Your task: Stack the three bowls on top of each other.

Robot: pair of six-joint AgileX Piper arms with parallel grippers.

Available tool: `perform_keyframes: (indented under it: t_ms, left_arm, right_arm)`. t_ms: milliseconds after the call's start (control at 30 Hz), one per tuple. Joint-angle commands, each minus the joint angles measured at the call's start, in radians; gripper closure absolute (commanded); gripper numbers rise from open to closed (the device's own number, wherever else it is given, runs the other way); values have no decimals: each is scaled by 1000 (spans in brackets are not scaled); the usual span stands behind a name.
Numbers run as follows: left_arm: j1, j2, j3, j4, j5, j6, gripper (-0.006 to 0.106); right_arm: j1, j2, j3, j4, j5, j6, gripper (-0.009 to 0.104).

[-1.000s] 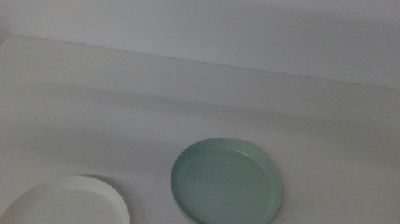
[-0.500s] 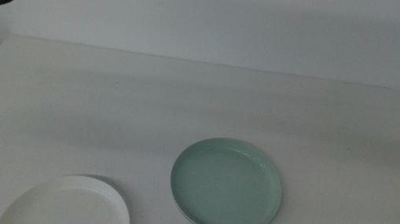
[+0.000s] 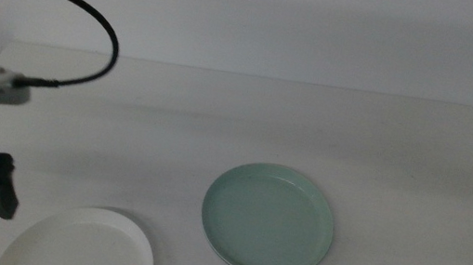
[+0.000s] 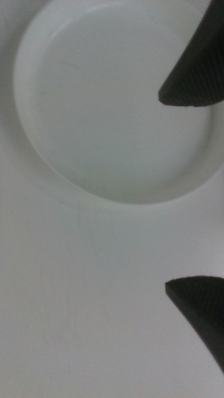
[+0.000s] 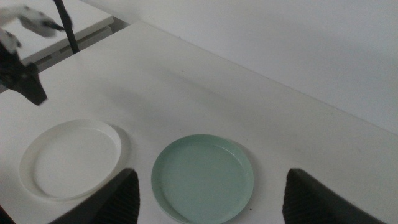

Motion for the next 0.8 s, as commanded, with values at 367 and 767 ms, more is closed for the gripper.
perform_keyframes:
  t_ms: [367, 767]
  left_arm:
    - [2, 284, 61, -106, -139, 97, 10]
    - [2, 390, 62, -107, -126, 113, 58]
  right_arm:
    - [-4, 1, -22, 12, -76, -7, 35]
    - [-4, 1, -22, 12, -77, -7, 35]
